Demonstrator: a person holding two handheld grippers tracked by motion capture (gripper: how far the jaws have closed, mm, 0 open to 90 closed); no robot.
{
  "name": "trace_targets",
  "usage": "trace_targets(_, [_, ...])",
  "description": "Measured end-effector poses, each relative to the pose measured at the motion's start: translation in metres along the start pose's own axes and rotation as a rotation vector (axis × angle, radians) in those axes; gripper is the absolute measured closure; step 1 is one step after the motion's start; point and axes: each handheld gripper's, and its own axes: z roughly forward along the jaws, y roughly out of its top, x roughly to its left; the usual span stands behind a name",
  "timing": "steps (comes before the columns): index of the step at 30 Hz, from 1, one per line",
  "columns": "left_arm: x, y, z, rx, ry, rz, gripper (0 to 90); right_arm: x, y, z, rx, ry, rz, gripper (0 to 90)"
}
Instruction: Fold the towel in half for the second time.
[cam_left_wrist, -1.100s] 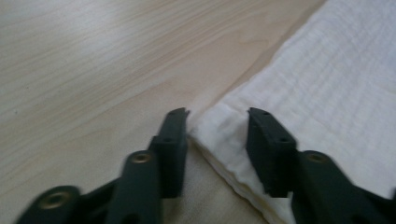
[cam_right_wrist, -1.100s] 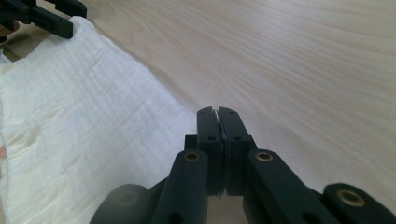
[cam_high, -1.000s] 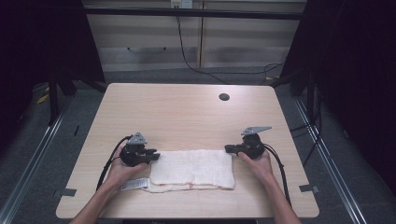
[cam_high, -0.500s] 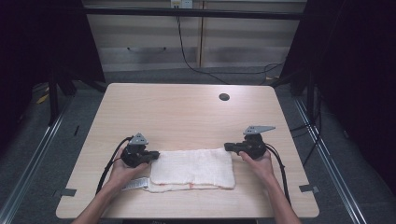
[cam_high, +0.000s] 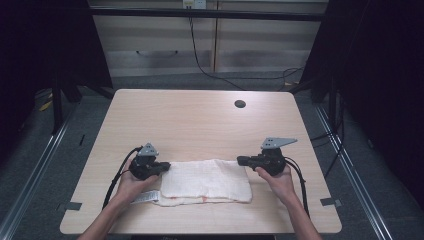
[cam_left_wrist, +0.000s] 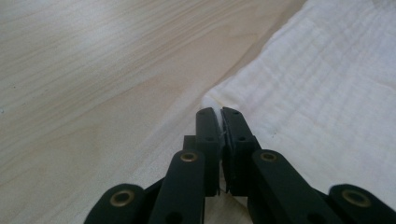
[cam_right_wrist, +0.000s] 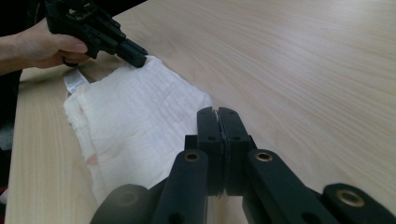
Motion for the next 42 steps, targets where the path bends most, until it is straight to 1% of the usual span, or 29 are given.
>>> trace_targets(4, [0.000,-0.001,-0.001,0.004,0.010,0.008,86.5,0.007,-0.001,-0.003,0.003,0.010,-0.014,89.1])
trace_targets(5, [0.000,-0.001,-0.002,-0.001,0.011,0.003,86.5,0.013,-0.003,-0.005,0.002,0.020,-0.020,89.0])
trace_targets(6, [0.000,-0.002,-0.003,-0.009,0.050,0.003,86.7,0.016,-0.004,-0.006,0.001,0.012,-0.025,89.0])
trace_targets(8, [0.001,-0.002,-0.004,-0.004,0.047,-0.001,86.8,0.022,-0.006,-0.007,-0.015,0.031,-0.020,89.0])
trace_targets(9, [0.002,-0.003,-0.004,-0.016,0.056,-0.013,86.9,0.025,-0.005,-0.008,-0.018,0.037,-0.023,89.0])
trace_targets(11, [0.003,-0.003,-0.005,-0.017,0.051,-0.021,86.8,0.027,-0.004,-0.008,-0.016,0.033,-0.033,89.1])
trace_targets(12, [0.002,-0.002,-0.005,-0.032,0.057,-0.037,86.8,0.029,-0.004,-0.008,-0.012,0.031,-0.041,89.1])
trace_targets(13, [0.003,-0.001,-0.006,-0.035,0.049,-0.033,86.8,0.029,-0.003,-0.009,-0.008,0.021,-0.046,89.1])
trace_targets(14, [0.004,0.001,-0.007,-0.049,0.042,-0.051,86.9,0.028,-0.001,-0.009,-0.005,0.010,-0.049,89.1])
trace_targets(16, [0.006,0.006,-0.009,-0.075,0.037,-0.062,86.9,0.020,0.005,-0.009,-0.007,-0.004,-0.042,89.1])
trace_targets(17, [0.007,0.008,-0.012,-0.097,0.050,-0.065,86.9,0.015,0.008,-0.010,-0.015,-0.013,-0.035,89.2])
trace_targets(18, [0.009,0.010,-0.015,-0.126,0.046,-0.080,86.8,0.008,0.015,-0.011,-0.032,-0.028,-0.027,89.2])
trace_targets(19, [0.010,0.012,-0.018,-0.141,0.032,-0.090,86.8,0.008,0.015,-0.011,-0.032,-0.028,-0.027,89.2])
trace_targets(20, [0.010,0.014,-0.021,-0.153,0.044,-0.088,86.8,0.005,0.018,-0.012,-0.041,-0.030,-0.026,89.2])
trace_targets(21, [0.011,0.014,-0.023,-0.172,0.040,-0.098,86.9,0.005,0.021,-0.012,-0.051,-0.033,-0.028,89.2])
trace_targets(24, [0.011,0.013,-0.021,-0.164,0.043,-0.094,86.9,0.009,0.022,-0.011,-0.057,-0.004,-0.038,89.2])
trace_targets(25, [0.010,0.012,-0.020,-0.157,0.042,-0.097,86.9,0.012,0.020,-0.008,-0.043,0.004,-0.046,89.2])
trace_targets(26, [0.009,0.011,-0.019,-0.152,0.054,-0.093,86.9,0.016,0.017,-0.005,-0.025,0.014,-0.054,89.2])
trace_targets(27, [0.009,0.010,-0.019,-0.151,0.049,-0.093,86.8,0.021,0.014,-0.002,-0.007,0.025,-0.065,89.2])
trace_targets(28, [0.009,0.010,-0.020,-0.155,0.051,-0.094,86.9,0.028,0.004,0.004,0.023,0.048,-0.069,89.1])
trace_targets(30, [0.009,0.010,-0.021,-0.161,0.060,-0.105,86.9,0.035,-0.005,0.010,0.063,0.067,-0.076,89.1])
trace_targets(31, [0.009,0.010,-0.021,-0.161,0.060,-0.105,86.9,0.035,-0.005,0.010,0.063,0.067,-0.076,89.1])
trace_targets(32, [0.010,0.010,-0.021,-0.157,0.062,-0.105,86.9,0.040,-0.015,0.015,0.098,0.091,-0.075,89.1])
trace_targets(33, [0.010,0.010,-0.021,-0.157,0.062,-0.105,86.9,0.043,-0.019,0.018,0.114,0.098,-0.080,89.1])
trace_targets(34, [0.010,0.010,-0.020,-0.154,0.063,-0.109,86.9,0.044,-0.023,0.020,0.137,0.107,-0.081,89.1])
trace_targets(35, [0.010,0.010,-0.020,-0.156,0.064,-0.111,86.9,0.044,-0.023,0.020,0.137,0.107,-0.081,89.1])
trace_targets(38, [0.009,0.010,-0.019,-0.153,0.070,-0.108,86.8,0.046,-0.033,0.026,0.193,0.121,-0.080,89.1])
trace_targets(39, [0.009,0.010,-0.019,-0.153,0.071,-0.107,86.8,0.045,-0.037,0.028,0.225,0.121,-0.084,89.1])
trace_targets(42, [0.010,0.010,-0.021,-0.161,0.073,-0.109,86.9,0.043,-0.039,0.029,0.245,0.117,-0.075,89.1])
